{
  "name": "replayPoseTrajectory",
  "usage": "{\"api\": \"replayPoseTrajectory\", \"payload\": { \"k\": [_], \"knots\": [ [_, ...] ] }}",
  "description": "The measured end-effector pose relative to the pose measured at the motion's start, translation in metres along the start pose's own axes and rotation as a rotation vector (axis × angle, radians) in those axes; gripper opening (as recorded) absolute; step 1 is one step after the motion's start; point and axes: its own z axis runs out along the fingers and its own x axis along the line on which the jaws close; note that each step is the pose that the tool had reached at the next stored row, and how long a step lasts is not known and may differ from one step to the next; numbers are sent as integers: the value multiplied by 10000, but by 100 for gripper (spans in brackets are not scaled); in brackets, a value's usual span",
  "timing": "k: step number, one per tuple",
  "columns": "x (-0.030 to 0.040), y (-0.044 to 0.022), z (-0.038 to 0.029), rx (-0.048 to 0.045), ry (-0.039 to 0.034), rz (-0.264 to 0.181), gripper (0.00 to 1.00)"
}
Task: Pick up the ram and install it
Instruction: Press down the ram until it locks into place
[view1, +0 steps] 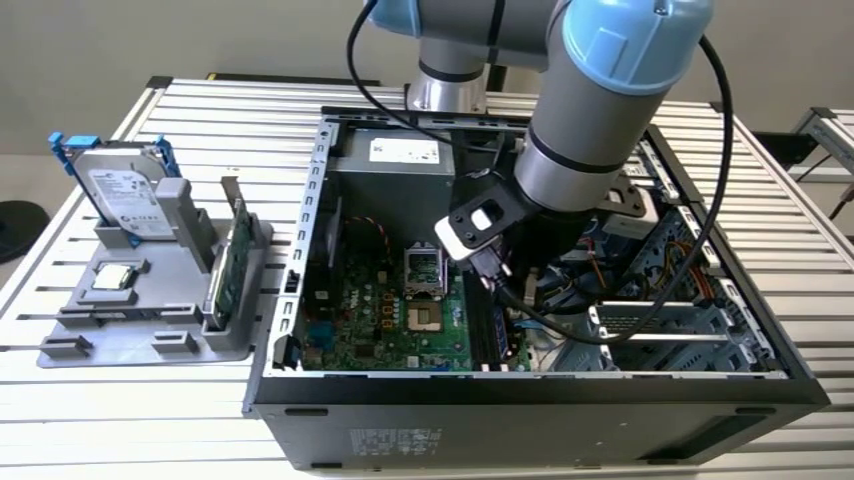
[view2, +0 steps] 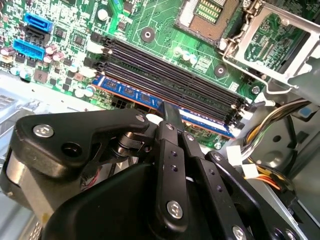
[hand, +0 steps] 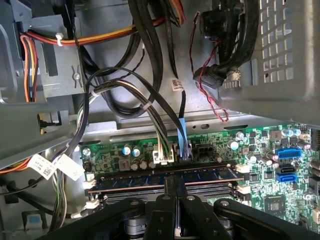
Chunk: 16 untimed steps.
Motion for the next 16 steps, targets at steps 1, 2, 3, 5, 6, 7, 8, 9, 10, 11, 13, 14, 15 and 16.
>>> {"api": "replayPoseTrajectory", "payload": {
  "k": [1,2,3,5,6,7,8,9,10,11,13,14,15,16],
  "knots": [
    [0,0,7,0,-2,-34,0],
    [0,1,16,0,-3,-66,0],
    [0,1,21,0,-4,-87,0],
    [0,1,22,0,-7,-98,0],
    [0,1,22,0,-7,-99,0],
    [0,1,22,0,-7,-99,0],
    [0,1,22,0,-6,-99,0],
    [0,1,22,0,-5,-100,0],
    [0,1,22,0,-5,-101,0],
    [0,1,23,0,-5,-100,0],
    [0,1,29,0,-2,-101,0],
    [0,1,30,-1,-4,-101,0],
    [0,1,30,0,-7,-101,0],
    [0,1,32,0,-7,-101,0]
  ]
}}
